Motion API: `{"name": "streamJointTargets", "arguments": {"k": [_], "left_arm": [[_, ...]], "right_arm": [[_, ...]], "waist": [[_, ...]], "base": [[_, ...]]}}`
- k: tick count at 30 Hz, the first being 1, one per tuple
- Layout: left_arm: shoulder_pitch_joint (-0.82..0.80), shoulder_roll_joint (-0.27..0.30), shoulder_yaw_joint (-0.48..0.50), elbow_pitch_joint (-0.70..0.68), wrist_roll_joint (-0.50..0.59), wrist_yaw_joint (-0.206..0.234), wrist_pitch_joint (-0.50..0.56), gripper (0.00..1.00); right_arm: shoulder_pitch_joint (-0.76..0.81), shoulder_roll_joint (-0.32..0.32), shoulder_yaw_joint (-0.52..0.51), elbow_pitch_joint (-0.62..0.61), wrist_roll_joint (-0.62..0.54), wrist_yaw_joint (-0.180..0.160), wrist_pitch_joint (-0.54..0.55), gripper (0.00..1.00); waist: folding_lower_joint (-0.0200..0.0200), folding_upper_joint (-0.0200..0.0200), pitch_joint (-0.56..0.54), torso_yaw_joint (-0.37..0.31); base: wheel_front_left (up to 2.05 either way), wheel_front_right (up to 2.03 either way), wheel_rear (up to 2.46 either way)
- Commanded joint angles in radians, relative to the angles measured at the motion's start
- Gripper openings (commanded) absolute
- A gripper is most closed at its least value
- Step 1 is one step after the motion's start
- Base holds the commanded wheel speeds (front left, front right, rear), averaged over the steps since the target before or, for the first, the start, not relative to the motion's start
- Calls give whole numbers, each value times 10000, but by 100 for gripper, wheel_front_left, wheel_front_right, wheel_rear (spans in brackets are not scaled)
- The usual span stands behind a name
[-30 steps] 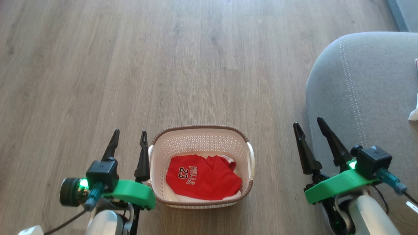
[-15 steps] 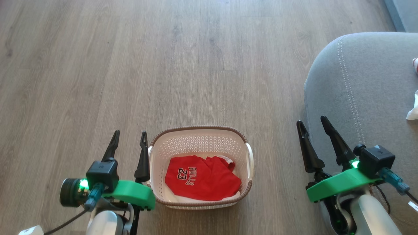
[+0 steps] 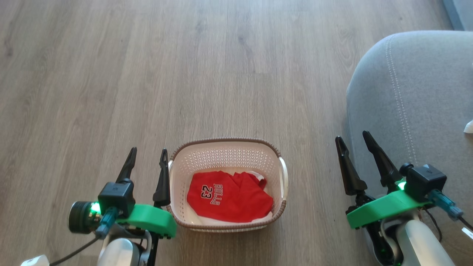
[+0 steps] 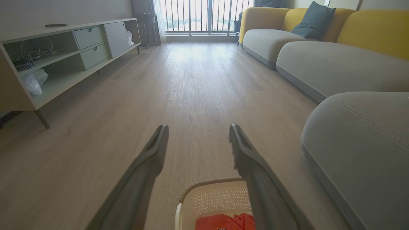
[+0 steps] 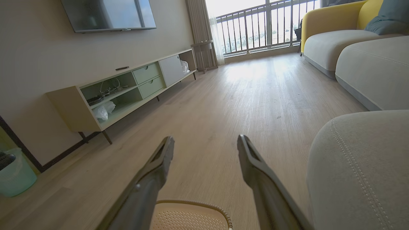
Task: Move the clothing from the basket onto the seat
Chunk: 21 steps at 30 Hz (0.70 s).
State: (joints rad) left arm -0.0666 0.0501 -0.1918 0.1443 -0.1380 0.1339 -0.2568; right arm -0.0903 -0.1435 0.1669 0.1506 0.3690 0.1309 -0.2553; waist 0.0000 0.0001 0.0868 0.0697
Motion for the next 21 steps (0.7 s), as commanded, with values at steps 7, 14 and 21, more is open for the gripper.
{"name": "streamJointTargets", "arguments": {"k": [7,14,21], "left_arm": [[-634,1,186,-221,-4,-123,-49,100],[-1220,1,-158,395,132,-554,-49,100],[-2125,1,-459,1873,653,-1236,-49,100]], "right_arm": [[-398,-57,-85,-74,-397,-2,-64,100],[-765,194,-830,389,-1015,-2,-64,100],[-1175,511,-1540,711,-1680,-2,-64,100]], "waist": [[0,-1,731,-126],[0,-1,2003,-424],[0,-1,3677,-1005]], "base": [[0,0,0],[0,0,0],[0,0,0]]}}
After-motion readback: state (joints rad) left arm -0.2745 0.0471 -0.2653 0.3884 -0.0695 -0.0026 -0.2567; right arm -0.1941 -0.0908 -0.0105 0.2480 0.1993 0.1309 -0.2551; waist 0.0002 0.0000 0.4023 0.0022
